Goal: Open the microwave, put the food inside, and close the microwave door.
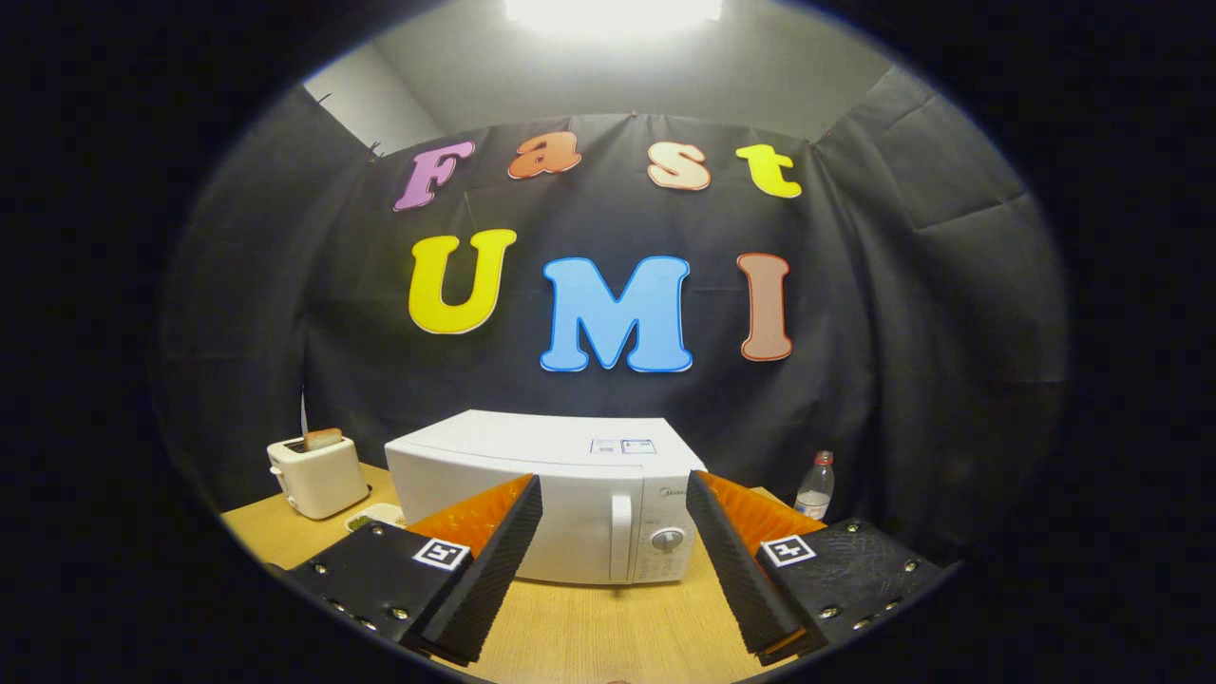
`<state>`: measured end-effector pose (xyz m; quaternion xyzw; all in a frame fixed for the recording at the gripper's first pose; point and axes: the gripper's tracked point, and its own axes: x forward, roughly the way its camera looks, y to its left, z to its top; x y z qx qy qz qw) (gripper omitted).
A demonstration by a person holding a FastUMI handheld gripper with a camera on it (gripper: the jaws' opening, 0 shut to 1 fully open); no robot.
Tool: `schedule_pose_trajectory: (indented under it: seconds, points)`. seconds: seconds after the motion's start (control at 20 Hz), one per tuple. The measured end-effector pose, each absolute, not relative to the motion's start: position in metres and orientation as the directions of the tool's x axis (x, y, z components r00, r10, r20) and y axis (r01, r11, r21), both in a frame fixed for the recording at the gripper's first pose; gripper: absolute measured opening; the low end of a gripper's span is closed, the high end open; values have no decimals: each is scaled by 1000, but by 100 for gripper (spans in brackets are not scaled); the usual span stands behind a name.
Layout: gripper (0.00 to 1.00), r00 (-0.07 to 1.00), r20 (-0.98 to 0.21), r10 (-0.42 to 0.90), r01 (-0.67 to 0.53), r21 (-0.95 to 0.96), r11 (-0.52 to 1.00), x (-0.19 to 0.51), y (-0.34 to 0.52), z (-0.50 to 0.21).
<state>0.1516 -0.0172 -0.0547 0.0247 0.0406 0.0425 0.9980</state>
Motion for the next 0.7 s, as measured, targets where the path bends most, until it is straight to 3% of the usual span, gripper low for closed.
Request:
schedule_pose_trajectory:
  seconds: [0.7]
  points:
    - [96,961,-255,110,-110,15,994,249,-22,-164]
